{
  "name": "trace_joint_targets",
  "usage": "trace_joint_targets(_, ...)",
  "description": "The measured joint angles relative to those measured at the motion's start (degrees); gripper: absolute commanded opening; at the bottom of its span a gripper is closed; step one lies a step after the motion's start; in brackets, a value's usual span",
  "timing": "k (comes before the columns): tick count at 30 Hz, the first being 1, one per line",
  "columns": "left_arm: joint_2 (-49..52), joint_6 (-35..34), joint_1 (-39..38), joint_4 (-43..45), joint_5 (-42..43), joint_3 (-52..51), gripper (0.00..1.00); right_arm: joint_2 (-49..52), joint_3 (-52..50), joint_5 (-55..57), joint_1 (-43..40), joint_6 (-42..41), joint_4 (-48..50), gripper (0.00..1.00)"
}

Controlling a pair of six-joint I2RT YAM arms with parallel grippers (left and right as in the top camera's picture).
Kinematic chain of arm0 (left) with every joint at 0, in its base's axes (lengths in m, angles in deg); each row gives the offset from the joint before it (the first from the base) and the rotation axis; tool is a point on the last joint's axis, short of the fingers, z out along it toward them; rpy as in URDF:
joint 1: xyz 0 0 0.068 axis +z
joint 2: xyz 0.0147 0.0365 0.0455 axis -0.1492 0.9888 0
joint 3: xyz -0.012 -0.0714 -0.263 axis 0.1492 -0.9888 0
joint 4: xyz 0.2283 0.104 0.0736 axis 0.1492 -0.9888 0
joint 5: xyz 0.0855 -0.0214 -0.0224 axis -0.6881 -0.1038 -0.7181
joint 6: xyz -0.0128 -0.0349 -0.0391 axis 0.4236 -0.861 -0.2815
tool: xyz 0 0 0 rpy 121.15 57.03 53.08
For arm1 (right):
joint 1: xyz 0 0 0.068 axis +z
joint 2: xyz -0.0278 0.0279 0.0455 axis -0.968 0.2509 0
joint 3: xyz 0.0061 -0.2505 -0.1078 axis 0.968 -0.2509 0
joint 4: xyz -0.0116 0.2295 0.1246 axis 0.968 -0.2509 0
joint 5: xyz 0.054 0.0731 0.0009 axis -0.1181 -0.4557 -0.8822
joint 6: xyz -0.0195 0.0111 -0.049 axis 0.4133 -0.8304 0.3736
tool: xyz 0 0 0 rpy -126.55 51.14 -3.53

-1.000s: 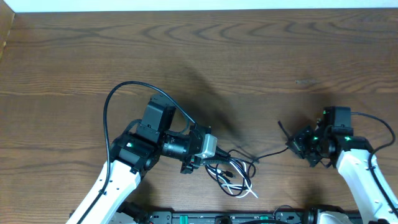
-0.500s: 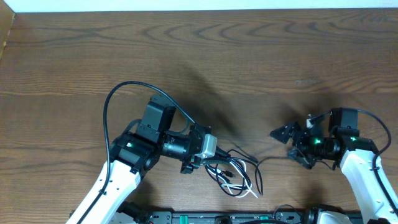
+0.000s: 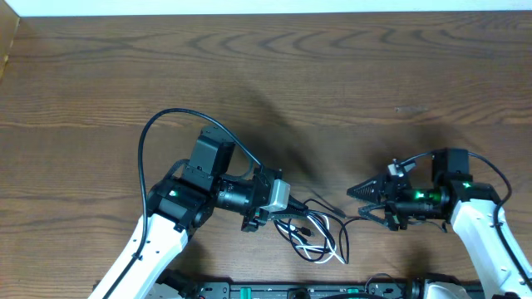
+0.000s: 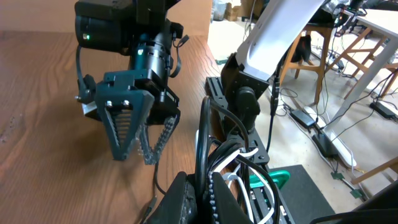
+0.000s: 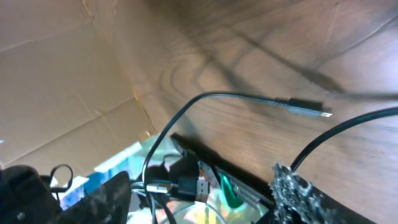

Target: Untangle cables

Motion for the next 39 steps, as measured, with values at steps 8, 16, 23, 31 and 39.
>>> trace_joint_targets(8,0.0,0.02,-0.02,0.0,1.86,0.0,0.07,0.0,0.0,0.98,7.67,-7.8,4.31,0.68)
trace_joint_targets(16,0.0,0.46,-2.78,1.51,2.08,0.0,0.07,0.0,-0.02,4.83,18.14,-20.15,13.4,0.69)
trace_joint_targets(23,0.0,0.68,-3.45,1.7,2.27,0.0,0.08,0.09,-0.02,9.57,26.32,-28.17,20.35,0.7)
trace_joint_targets(31,0.0,0.81,-3.45,1.7,2.49,0.0,0.07,0.11,-0.02,17.07,34.8,-37.42,25.29,0.66)
trace_joint_targets(39,0.0,0.87,-3.45,1.7,2.49,0.0,0.06,0.11,-0.02,25.03,37.51,-42.1,26.03,0.38)
